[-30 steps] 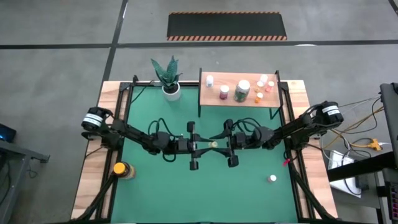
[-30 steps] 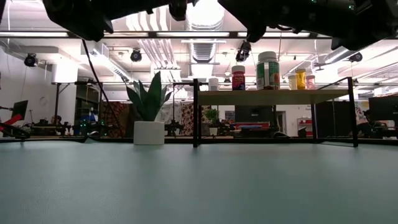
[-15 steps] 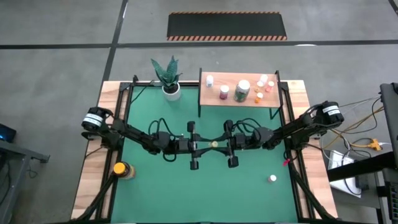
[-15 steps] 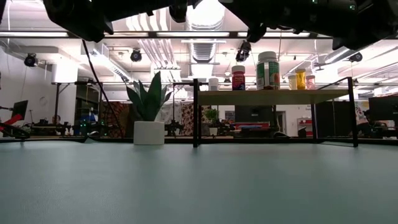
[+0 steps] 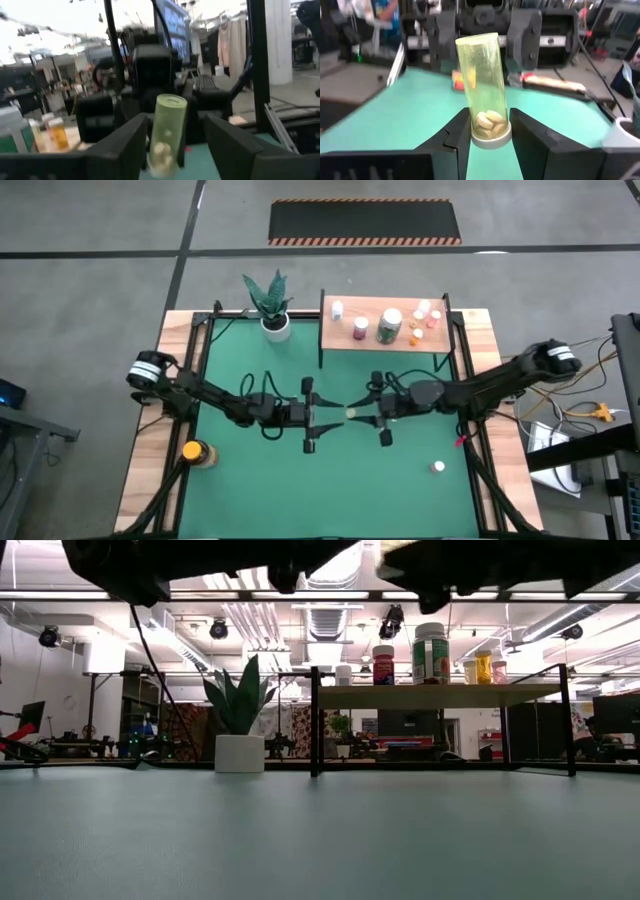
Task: Pick and place medicine bottles onto shelf by color
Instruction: Put the light yellow pill bottle on the shelf
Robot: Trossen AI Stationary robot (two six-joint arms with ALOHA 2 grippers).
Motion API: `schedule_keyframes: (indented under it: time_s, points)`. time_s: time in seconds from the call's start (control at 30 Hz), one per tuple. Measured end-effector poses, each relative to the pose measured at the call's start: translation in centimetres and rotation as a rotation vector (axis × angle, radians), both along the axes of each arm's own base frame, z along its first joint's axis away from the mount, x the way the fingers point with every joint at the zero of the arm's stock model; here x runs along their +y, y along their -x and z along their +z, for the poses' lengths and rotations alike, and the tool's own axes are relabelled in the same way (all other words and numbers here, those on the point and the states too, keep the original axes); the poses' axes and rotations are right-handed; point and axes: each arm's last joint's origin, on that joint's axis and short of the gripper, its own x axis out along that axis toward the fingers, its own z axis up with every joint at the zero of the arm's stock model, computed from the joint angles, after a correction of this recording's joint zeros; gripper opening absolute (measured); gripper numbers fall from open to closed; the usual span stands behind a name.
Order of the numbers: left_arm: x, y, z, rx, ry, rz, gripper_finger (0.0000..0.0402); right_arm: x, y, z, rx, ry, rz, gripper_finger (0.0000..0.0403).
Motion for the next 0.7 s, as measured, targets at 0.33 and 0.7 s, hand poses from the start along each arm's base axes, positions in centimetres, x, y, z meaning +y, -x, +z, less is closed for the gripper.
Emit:
schedule_keyframes:
  time_s: [0.33,0.7]
  points:
    - [0.1,0.7,0.8,0.092,0.068,-0.019,0.0223,-0.2,4.1,1.5,0.185,0.094,0.003,0.0113]
    - [0.2,1.2,0.7,0.188,0.280,-0.133,0.0224,2.1,5.8,1.2,0.225,0.802,-0.064,0.0113]
